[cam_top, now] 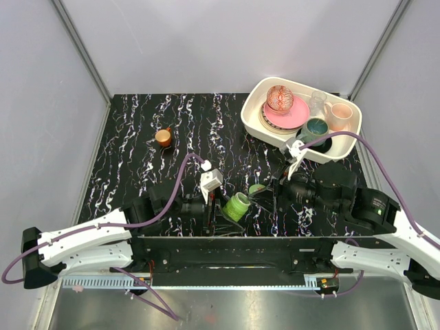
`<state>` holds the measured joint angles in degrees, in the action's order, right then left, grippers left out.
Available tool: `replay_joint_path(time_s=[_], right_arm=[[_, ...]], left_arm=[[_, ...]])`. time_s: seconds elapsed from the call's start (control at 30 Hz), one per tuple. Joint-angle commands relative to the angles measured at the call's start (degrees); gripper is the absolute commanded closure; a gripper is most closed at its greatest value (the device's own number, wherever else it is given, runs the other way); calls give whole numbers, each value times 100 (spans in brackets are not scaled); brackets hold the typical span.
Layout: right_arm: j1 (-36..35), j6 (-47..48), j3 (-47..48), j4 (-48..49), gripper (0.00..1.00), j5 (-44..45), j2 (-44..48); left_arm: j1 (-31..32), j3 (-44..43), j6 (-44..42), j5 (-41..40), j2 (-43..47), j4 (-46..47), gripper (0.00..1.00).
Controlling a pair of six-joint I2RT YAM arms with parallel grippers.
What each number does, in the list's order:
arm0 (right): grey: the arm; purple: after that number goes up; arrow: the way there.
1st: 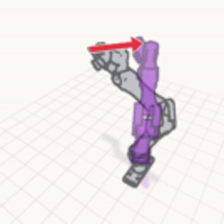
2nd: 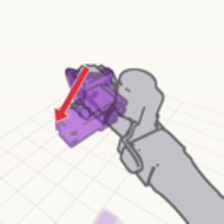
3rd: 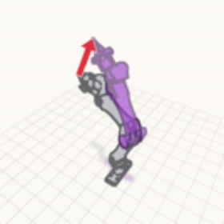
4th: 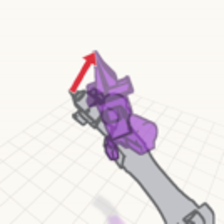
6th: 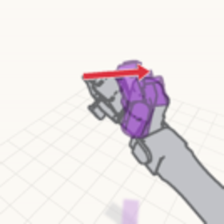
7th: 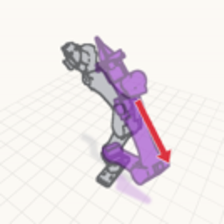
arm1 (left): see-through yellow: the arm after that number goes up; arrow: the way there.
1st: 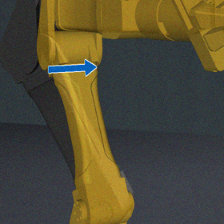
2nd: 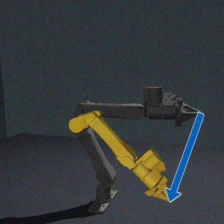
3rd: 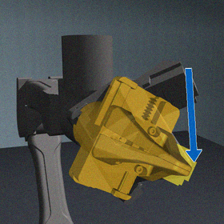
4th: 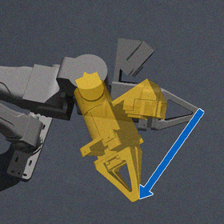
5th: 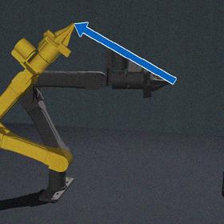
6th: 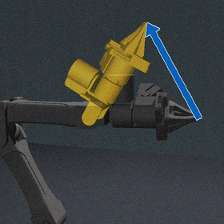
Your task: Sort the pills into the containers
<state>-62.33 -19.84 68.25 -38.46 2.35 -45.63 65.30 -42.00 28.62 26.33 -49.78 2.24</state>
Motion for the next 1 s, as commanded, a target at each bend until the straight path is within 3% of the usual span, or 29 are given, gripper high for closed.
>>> replay_joint_path(time_s=[0.0,0.97], right_arm=[[-34,94,171,-65,100,-560,-113],[-34,85,136,-478,100,-622,-78]], left_arm=[[-8,-344,-94,-145,3,295,100],[-8,-151,-138,-594,487,435,100]])
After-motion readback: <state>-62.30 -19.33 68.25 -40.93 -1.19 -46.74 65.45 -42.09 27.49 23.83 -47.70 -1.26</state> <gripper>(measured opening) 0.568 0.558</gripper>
